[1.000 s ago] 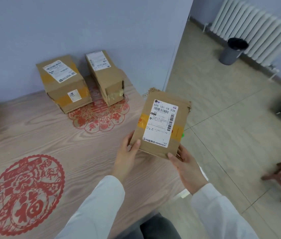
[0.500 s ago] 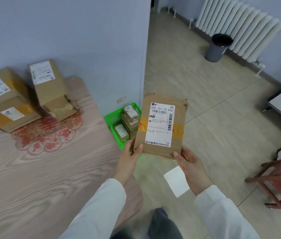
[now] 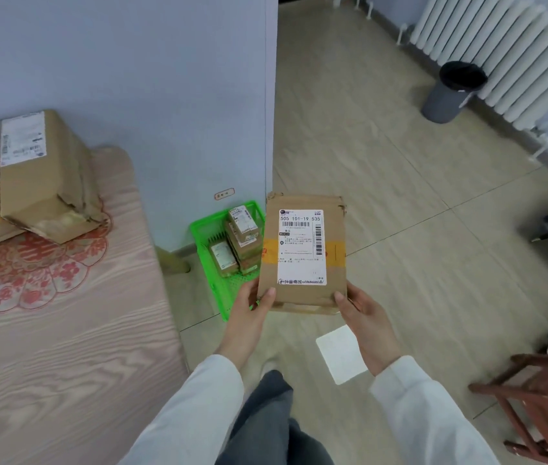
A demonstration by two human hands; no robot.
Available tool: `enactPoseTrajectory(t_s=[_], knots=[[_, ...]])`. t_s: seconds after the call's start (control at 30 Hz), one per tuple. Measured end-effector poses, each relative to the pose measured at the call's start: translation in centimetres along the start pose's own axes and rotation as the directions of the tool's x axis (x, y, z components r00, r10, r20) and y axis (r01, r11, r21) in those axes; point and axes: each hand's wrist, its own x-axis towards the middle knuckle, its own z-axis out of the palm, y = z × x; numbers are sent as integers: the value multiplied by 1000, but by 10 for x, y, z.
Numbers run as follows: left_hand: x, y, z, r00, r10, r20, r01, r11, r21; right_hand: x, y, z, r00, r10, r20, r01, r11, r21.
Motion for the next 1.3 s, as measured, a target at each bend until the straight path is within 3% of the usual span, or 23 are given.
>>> enactPoseTrajectory(t_s=[0.53, 0.73, 0.9, 1.3], knots=[[106, -44, 29, 947, -241, -214, 242, 970, -21, 162, 20, -1, 981, 195, 1, -190, 957, -217], [172, -112, 47, 915, -297, -274, 274, 954, -120, 248, 81, -5, 970, 234, 63, -206, 932, -297], [232, -188, 43, 904, -317, -285, 311, 948, -67, 317, 148, 5, 970, 229, 86, -186, 919, -348], [333, -344, 42, 920, -246, -305, 244, 969, -47, 433, 296, 14, 978, 157, 135, -96, 921, -376]])
